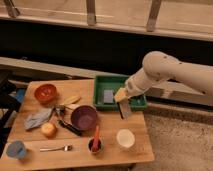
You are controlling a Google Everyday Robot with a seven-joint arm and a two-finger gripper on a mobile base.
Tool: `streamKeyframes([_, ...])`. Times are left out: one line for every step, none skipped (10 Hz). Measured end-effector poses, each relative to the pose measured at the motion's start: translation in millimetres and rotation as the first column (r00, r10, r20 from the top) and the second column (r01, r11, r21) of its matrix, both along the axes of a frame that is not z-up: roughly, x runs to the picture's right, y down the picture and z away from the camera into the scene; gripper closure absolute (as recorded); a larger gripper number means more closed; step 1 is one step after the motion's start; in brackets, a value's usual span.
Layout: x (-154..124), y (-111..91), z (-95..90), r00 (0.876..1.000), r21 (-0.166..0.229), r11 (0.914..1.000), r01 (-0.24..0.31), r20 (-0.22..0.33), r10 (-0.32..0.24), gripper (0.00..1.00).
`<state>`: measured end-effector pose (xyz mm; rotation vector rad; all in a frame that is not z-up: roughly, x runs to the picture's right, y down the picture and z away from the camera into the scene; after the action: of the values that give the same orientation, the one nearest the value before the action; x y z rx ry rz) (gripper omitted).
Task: Place eraser in purple bowl
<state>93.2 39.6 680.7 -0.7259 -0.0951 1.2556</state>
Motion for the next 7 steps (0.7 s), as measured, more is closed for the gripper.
streamKeyframes([-0.8,1.4,2.2,1.0,-0.002,1.0,0.001,0.006,-0.001,0.9])
streamKeyframes([-3.1,4.6,8.4,1.0,0.002,1.0,-0.003,0.014,0.002,0.9])
streamKeyframes([-18.2,6.2,17.4,0.999,0.016,0.9999,-0.001,0.038,0.0,0.9])
streamKeyframes([-30.9,3.9,20.9,0.998,0.027,0.9996,0.001,0.055,-0.002,0.9])
streamKeyframes([-47.3,1.4,24.3,0.997,0.036,0.9994,0.004,0.076,-0.007,0.9])
streamKeyframes([-68.3,-0.7,27.8,0.995,0.04,0.9992,0.007,0.104,-0.011,0.9])
streamKeyframes([-91.0,-1.9,30.4,0.991,0.04,0.9992,0.011,0.135,-0.016,0.9])
